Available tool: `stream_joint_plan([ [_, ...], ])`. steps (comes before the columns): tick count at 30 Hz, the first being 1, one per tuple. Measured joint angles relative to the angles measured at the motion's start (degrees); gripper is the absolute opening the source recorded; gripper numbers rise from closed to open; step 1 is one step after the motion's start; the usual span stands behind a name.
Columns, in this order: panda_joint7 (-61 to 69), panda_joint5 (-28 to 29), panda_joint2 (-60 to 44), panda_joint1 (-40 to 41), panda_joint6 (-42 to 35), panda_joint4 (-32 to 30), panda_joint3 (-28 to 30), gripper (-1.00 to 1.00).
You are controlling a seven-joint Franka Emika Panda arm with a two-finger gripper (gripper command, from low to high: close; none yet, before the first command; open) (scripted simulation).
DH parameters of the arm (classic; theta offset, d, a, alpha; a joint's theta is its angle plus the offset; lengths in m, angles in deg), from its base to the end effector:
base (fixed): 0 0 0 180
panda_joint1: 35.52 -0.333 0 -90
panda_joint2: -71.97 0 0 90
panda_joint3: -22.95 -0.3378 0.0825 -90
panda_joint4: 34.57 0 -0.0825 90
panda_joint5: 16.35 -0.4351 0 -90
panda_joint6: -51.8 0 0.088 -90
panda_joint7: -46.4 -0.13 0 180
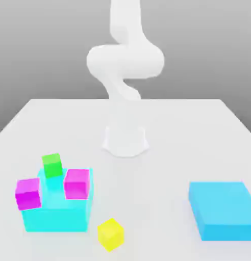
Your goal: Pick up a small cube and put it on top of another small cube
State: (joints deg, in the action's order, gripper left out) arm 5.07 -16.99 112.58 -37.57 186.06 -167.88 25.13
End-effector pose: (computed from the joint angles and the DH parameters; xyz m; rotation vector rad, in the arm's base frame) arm 0.4335 -0.0049 0.6659 -2.5211 0.9614 -0.9390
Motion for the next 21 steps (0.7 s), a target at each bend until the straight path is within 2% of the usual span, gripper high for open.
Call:
stream_joint_plan([
  [12, 23.30, -5.18, -25.29, -7.64, 11.98, -7.37, 8.88, 0.00],
  [21, 39.91, -8.13, -43.89, -8.23, 20.88, -12.84, 10.47, 0.00],
])
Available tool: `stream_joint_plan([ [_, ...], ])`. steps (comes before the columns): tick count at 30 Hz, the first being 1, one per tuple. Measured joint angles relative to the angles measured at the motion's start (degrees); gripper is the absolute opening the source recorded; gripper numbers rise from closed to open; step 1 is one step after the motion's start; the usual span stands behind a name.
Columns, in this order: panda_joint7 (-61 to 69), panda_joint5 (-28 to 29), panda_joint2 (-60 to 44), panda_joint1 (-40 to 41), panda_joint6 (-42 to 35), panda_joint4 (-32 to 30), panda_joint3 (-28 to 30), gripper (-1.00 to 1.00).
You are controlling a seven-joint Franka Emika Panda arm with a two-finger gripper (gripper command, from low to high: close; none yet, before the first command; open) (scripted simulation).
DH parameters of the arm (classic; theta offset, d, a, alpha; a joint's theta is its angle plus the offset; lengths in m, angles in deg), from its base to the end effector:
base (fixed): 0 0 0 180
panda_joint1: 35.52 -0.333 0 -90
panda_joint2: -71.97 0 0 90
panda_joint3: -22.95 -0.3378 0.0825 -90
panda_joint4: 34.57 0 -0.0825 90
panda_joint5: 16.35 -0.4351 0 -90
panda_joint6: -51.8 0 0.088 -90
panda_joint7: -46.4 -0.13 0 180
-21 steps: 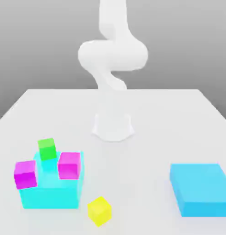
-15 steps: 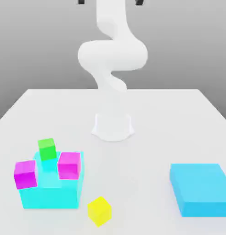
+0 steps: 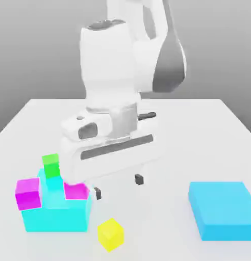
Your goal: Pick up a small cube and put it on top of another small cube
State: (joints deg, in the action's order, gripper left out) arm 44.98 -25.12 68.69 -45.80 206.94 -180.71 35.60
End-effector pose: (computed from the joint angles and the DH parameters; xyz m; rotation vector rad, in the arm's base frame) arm 0.4939 -0.0256 0.2129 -3.0641 0.3087 -0.1576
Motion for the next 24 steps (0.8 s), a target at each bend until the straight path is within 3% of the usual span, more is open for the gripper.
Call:
stream_joint_plan([
  [4, 4.82, 1.05, -7.95, 1.09, 4.48, -1.91, -0.36, 0.00],
  [8, 8.38, -2.63, -16.29, 3.97, 10.76, -0.54, -3.97, 0.00],
  [9, 9.07, -3.51, -18.31, 5.00, 12.33, -0.13, -5.20, -1.00],
  [16, 9.13, -3.57, -18.77, 5.30, 12.60, -0.04, -5.53, -1.00],
  [24, 6.39, 3.45, -4.12, 5.15, -0.59, -1.35, 1.18, -1.00],
])
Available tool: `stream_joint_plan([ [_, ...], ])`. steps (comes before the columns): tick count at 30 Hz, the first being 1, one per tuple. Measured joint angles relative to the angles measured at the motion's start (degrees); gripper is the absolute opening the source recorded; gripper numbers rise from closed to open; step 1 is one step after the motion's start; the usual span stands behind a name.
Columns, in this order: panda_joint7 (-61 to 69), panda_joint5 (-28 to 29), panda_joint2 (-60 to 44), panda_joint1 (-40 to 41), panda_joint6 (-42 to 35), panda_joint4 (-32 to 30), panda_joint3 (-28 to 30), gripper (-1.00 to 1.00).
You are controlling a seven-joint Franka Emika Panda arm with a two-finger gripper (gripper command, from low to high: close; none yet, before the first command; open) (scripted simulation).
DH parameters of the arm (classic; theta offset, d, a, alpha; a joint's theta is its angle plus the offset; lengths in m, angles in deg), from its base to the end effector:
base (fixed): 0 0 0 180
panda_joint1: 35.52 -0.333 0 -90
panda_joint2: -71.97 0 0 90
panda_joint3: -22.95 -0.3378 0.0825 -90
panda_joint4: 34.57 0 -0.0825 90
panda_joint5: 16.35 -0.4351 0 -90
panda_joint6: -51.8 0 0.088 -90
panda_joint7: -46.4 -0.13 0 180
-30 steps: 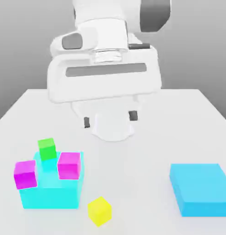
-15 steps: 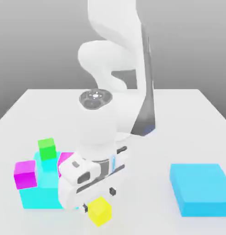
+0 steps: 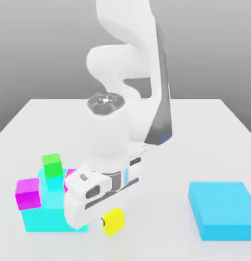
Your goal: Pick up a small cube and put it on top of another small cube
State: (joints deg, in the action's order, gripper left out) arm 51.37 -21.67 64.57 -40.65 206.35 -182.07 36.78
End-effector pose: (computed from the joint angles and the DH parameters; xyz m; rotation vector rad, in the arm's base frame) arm 0.4659 -0.0777 0.1697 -3.1240 0.2302 0.0001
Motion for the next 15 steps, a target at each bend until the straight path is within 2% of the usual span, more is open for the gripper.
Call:
stream_joint_plan([
  [7, 3.06, 7.53, 12.77, 13.74, -15.57, 3.35, 6.42, -1.00],
  [9, 4.19, 7.56, 12.39, 14.63, -15.14, 3.28, 7.15, -1.00],
  [12, 6.40, 5.01, 7.48, 14.34, -9.33, 2.06, 7.53, -1.00],
  [13, 6.83, 4.46, 6.44, 14.30, -8.09, 1.80, 7.50, 1.00],
  [15, 6.83, 4.46, 6.44, 13.98, -8.09, 1.80, 7.50, 1.00],
])
